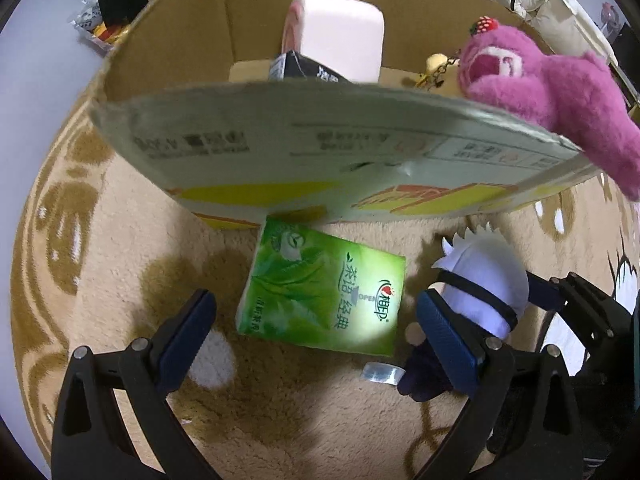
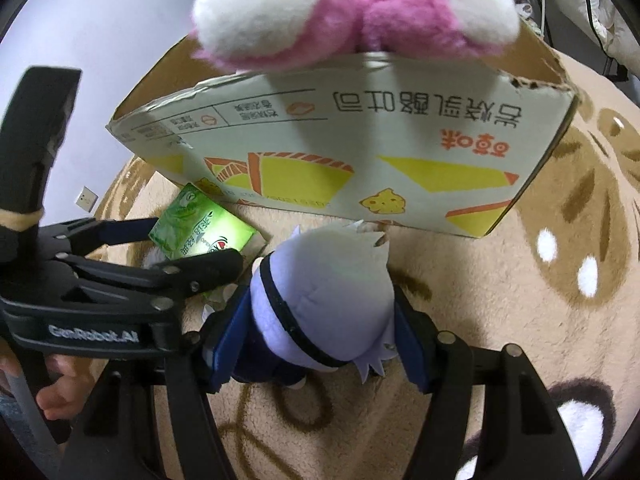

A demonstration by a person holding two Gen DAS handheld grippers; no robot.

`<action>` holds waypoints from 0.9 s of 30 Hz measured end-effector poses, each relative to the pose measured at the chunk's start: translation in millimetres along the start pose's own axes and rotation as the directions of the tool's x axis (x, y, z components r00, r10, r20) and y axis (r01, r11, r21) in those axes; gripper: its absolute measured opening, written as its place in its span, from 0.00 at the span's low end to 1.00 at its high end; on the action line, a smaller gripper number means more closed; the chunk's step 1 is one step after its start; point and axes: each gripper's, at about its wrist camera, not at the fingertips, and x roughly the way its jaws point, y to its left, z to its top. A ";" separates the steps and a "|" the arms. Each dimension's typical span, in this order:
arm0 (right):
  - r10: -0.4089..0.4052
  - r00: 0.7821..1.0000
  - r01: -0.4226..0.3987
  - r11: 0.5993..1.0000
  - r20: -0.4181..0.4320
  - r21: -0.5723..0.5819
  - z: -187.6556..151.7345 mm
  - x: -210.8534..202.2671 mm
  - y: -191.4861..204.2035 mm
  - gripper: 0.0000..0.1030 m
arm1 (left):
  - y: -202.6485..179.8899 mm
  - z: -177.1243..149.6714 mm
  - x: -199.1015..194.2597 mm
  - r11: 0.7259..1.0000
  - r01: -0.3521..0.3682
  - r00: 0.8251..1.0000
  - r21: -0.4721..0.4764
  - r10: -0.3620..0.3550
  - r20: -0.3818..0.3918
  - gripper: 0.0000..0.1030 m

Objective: Organize soft objects
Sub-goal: 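Grasp the green tissue pack with the left gripper while the right gripper grasps the purple-haired doll, then lift both items over the box and open both grippers to drop them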

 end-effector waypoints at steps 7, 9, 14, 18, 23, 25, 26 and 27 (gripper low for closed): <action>0.008 1.000 -0.008 1.000 0.007 0.004 -2.2 2.6 -0.6 0.69 | 5.1 4.2 6.5 1.000 -0.002 1.000 -0.025 0.001 -0.005 0.93; 0.009 1.000 -0.009 1.000 0.010 0.016 -4.4 -3.3 -7.4 0.68 | 9.1 3.7 7.4 0.999 0.003 1.000 -0.038 -0.002 0.004 0.87; -0.009 0.999 0.008 1.000 0.032 0.026 -10.6 -21.8 -22.5 0.68 | 13.7 -1.5 6.3 0.999 0.044 0.999 -0.032 -0.044 0.005 0.75; -0.008 0.998 0.006 0.999 0.058 0.034 -10.8 -32.0 -25.8 0.68 | 14.0 -3.9 3.0 0.999 0.032 0.999 -0.030 -0.032 0.016 0.73; -0.022 0.996 0.019 0.999 0.085 0.038 -13.7 -46.7 -31.1 0.68 | 10.7 -19.5 -8.4 0.999 0.006 0.999 -0.042 -0.004 0.039 0.73; -0.026 0.995 0.022 0.999 0.101 0.037 -15.1 -57.6 -36.2 0.68 | 11.0 -24.9 -15.8 0.999 -0.006 0.999 -0.045 0.009 0.054 0.73; -0.026 0.993 0.022 0.999 0.113 0.037 -16.1 -61.6 -35.9 0.68 | 10.5 -28.0 -20.8 0.999 -0.017 0.998 -0.047 0.020 0.065 0.73; -0.027 0.992 0.022 0.999 0.125 0.039 -15.7 -66.7 -36.5 0.68 | 10.8 -30.6 -25.6 0.998 -0.024 0.997 -0.049 0.028 0.078 0.73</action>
